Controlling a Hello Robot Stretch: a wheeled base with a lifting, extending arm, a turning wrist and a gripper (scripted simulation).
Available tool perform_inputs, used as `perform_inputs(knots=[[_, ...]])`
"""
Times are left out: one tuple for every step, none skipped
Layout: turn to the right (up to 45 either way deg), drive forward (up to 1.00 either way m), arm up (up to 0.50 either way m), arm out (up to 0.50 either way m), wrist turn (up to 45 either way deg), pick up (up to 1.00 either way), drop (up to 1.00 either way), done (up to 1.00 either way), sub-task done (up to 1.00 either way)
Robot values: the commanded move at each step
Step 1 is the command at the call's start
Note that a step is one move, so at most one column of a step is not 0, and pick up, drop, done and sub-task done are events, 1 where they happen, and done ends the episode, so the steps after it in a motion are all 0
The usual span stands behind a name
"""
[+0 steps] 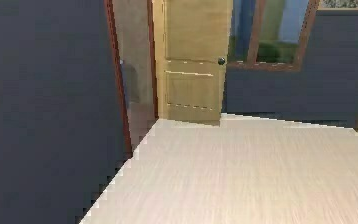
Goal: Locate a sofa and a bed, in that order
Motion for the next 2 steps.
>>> perform_inputs(knots=[[0.0, 1.00, 0.00, 0.00, 0.0, 0.00, 0.00, 0.00, 0.00], [0.0, 0.80, 0.00, 0.00, 0.0, 0.00, 0.00, 0.00, 0.00]])
